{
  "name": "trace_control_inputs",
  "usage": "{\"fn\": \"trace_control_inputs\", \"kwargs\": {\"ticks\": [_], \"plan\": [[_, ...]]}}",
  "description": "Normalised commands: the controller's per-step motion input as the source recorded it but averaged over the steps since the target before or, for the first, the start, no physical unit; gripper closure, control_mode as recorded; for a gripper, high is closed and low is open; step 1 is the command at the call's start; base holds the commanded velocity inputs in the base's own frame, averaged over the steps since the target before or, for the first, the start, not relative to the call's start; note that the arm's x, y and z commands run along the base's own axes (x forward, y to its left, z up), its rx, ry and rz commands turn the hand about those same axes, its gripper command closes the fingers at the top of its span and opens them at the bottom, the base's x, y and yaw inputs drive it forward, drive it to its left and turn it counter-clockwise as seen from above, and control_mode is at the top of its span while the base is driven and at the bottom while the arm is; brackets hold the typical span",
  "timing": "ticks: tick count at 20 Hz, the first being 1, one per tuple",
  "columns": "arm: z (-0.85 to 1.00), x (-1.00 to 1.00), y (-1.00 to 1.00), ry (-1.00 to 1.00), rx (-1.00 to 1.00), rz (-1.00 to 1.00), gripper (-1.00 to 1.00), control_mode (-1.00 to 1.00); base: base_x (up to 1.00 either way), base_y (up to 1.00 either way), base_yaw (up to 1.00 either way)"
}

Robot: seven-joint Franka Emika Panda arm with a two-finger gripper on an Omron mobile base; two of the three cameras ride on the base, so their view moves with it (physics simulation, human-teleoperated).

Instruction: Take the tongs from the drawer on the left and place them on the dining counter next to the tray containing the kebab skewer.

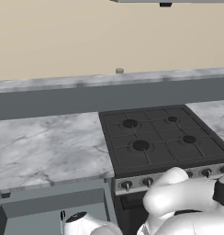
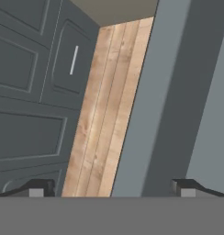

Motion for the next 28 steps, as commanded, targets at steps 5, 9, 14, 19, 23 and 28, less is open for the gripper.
{"fn": "trace_control_inputs", "kwargs": {"ticks": [5,9,14,19,23,28], "plan": [[0.42,0.0,-0.27,-0.03,0.0,0.0,-1.0,-1.0,0.0,0.0,0.0],[0.32,0.02,-0.26,-0.05,0.0,0.0,-1.0,-1.0,0.0,0.0,0.0],[0.25,0.11,-0.29,-0.03,0.0,0.0,-1.0,-1.0,0.0,0.0,0.0],[0.22,0.1,-0.25,-0.01,0.0,0.0,-1.0,-1.0,0.0,0.0,0.0],[0.18,0.13,-0.19,-0.01,0.0,0.0,-1.0,-1.0,0.0,0.0,0.0],[0.29,0.02,-0.16,-0.02,0.0,-0.01,-1.0,-1.0,0.0,0.0,0.0]]}}
